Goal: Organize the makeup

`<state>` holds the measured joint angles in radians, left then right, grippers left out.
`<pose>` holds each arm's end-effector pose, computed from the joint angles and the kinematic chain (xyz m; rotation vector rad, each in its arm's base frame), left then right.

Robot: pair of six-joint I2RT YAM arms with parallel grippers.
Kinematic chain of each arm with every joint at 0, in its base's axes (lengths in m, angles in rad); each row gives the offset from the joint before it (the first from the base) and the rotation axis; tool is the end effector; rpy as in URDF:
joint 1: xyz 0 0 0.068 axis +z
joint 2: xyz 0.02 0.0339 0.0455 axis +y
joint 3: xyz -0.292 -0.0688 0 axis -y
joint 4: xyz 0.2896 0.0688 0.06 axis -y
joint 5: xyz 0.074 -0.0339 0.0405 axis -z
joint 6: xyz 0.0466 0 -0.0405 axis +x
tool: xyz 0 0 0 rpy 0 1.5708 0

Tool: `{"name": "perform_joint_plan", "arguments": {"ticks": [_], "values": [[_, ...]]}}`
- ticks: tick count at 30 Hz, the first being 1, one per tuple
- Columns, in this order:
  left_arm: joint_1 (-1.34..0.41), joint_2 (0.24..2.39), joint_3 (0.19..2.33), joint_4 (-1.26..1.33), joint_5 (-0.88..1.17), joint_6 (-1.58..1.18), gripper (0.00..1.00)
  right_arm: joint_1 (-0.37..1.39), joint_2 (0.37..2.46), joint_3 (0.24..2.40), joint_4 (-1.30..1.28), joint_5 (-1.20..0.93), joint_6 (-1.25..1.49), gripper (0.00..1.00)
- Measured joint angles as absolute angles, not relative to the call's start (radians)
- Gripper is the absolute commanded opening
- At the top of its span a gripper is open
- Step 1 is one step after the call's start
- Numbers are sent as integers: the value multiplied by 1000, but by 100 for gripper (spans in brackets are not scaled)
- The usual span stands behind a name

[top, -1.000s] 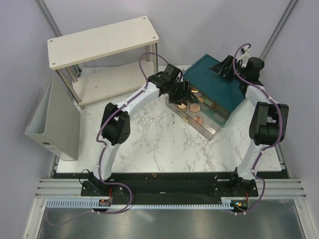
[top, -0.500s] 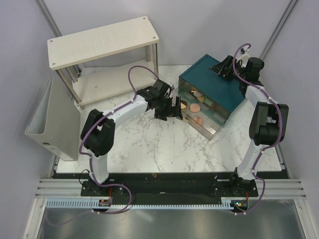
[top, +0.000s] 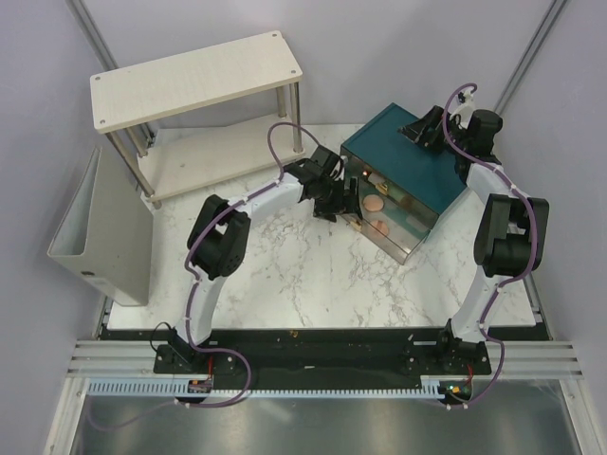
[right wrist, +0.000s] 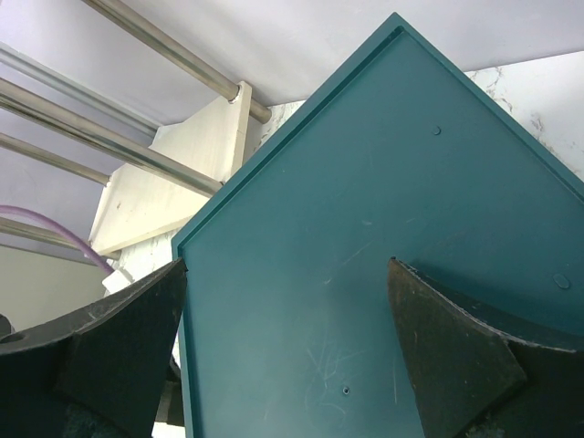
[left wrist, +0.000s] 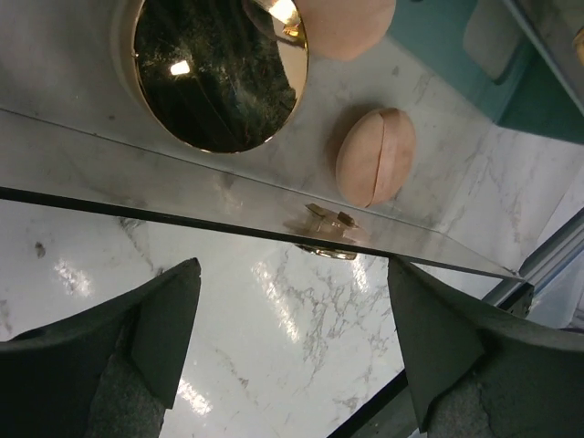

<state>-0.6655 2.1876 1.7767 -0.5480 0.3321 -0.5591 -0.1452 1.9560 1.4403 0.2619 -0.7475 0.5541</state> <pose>0.4202 -0.3492 0.1944 0.2861 2.6867 -0.8599 0.5151 -0.0433 0.2663 0.1024 1.8587 0.9639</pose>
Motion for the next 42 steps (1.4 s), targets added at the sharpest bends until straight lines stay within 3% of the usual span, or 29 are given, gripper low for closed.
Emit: {"name": "perform_joint_plan", "arguments": {"ticks": [4, 5, 13, 17, 18, 28, 31, 42], "values": [[-670, 2239, 1861, -544, 329, -562, 90, -145, 1956, 1440, 262, -748, 554, 98], [-670, 2246, 1874, -545, 323, -564, 99, -145, 1956, 1440, 262, -748, 554, 98], [-669, 2336, 2024, -521, 307, -603, 99, -145, 1956, 1440, 262, -748, 553, 98], [-669, 2377, 2069, -482, 315, -633, 89, -145, 1956, 1440, 261, -748, 552, 98], [-669, 2380, 2070, -471, 317, -640, 99, -145, 1956, 1440, 261, -748, 551, 98], [-664, 2391, 2066, -422, 359, -662, 99, -145, 1956, 1440, 258, -748, 544, 98], [-661, 2372, 2011, -356, 380, -662, 99, -145, 1956, 1440, 258, -750, 543, 98], [-645, 2116, 1495, -34, 456, -746, 99, -143, 1958, 1441, 259, -755, 535, 98]]}}
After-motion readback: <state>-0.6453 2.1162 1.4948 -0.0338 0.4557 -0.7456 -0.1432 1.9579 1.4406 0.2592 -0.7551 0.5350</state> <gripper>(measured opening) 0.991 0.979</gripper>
